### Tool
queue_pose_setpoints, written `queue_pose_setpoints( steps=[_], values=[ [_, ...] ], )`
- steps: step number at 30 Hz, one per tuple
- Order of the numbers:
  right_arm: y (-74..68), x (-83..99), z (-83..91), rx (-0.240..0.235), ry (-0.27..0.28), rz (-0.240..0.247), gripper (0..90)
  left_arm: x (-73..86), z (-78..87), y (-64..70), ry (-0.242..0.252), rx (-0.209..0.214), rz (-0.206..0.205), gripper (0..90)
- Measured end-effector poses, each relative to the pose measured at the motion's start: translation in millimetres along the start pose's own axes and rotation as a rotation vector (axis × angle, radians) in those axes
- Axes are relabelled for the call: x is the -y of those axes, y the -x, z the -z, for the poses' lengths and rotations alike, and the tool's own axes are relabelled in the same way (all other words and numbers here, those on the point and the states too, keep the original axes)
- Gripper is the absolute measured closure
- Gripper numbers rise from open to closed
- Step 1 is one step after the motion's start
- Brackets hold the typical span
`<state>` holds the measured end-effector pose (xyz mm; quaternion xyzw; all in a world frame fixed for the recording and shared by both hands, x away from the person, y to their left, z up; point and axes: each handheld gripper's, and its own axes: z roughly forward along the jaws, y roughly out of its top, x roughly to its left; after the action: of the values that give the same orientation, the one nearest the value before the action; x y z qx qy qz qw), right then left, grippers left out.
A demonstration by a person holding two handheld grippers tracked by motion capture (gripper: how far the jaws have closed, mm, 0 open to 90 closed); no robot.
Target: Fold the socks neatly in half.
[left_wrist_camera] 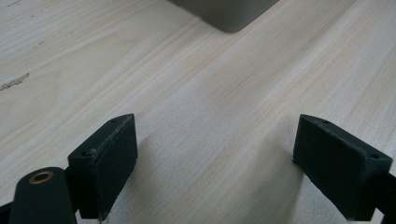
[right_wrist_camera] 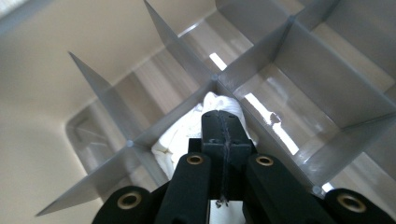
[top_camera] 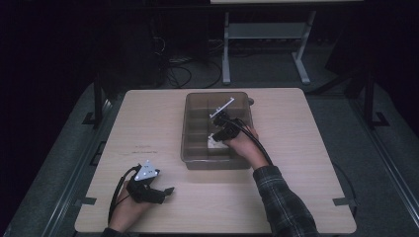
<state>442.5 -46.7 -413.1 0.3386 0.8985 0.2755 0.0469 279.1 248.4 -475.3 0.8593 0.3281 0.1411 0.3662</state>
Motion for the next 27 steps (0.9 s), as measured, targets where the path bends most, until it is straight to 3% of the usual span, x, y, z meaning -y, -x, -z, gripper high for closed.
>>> queue_pose_setpoints(
  steps=[2,4,15,23,27],
  values=[
    [-0.5,0.1,-1.9,0.007,-0.01,0.0,89.8,-0.1,0.2,-0.3,-0.002,-0.001,-0.005,13.2],
    [2.2,3.4,-11.9,0.036,-0.061,0.002,89.9,0.0,-0.1,-0.1,0.001,-0.002,-0.001,13.2],
    [3.2,6.9,-10.3,0.019,-0.036,-0.008,88.6,-0.1,-0.1,-0.3,-0.001,-0.002,-0.005,13.2],
    [3.1,12.8,6.3,-0.035,0.042,-0.021,73.1,-0.1,-0.2,-0.3,0.0,-0.003,-0.004,13.2],
    [5.0,14.9,17.1,-0.065,0.094,-0.044,56.7,-0.1,-0.2,-0.4,0.001,-0.002,-0.005,13.2]
  ],
)
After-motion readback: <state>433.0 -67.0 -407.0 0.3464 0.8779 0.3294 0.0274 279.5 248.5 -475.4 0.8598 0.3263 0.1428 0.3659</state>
